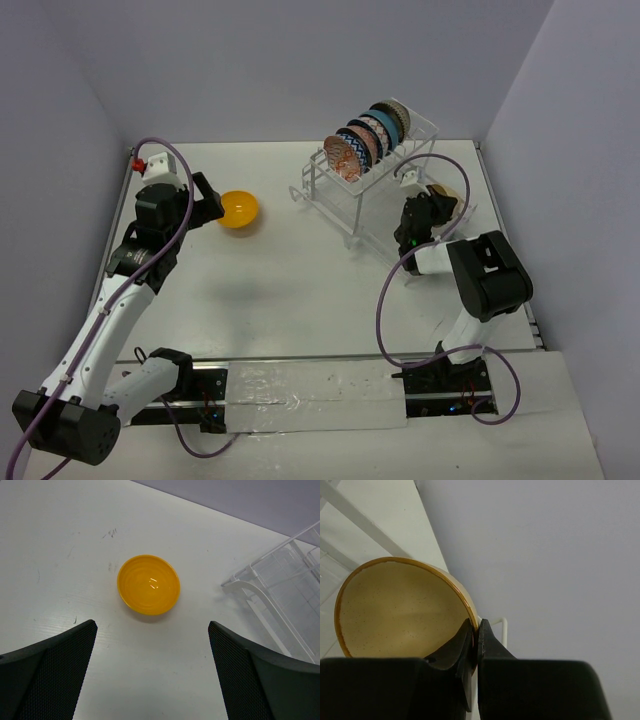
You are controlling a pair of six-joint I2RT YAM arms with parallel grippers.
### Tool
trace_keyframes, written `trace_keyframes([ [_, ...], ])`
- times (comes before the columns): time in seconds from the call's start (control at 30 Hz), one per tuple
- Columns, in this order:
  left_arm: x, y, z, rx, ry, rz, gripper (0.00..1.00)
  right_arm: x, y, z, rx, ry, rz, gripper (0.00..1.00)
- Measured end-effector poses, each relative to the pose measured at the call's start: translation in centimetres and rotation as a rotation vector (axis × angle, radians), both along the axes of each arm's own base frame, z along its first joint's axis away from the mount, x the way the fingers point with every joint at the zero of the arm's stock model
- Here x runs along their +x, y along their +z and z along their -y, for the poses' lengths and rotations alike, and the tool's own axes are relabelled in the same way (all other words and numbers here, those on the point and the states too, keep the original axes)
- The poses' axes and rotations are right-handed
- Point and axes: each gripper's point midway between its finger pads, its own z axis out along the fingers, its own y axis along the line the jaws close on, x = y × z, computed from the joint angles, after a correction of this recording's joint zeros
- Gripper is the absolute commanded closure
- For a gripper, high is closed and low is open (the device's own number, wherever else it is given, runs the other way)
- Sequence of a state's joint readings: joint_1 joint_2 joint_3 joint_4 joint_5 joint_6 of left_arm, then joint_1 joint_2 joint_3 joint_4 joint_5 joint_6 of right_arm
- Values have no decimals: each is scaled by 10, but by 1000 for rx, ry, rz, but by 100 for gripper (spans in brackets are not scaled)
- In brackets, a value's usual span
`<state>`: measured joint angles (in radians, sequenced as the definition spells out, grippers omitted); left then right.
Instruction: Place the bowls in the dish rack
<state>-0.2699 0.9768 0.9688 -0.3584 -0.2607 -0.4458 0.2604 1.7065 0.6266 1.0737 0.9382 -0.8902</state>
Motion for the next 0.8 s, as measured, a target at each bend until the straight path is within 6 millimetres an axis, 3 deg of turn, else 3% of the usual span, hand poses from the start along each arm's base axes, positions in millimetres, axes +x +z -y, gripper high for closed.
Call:
trace_keyframes([
  [0.3,0,0,0,1,1,2,1,8,17,-5,-53,-1,35,100],
  [0.8,-1,3,-2,7,5,10,1,10,8,-13,-38,-9,58,98],
])
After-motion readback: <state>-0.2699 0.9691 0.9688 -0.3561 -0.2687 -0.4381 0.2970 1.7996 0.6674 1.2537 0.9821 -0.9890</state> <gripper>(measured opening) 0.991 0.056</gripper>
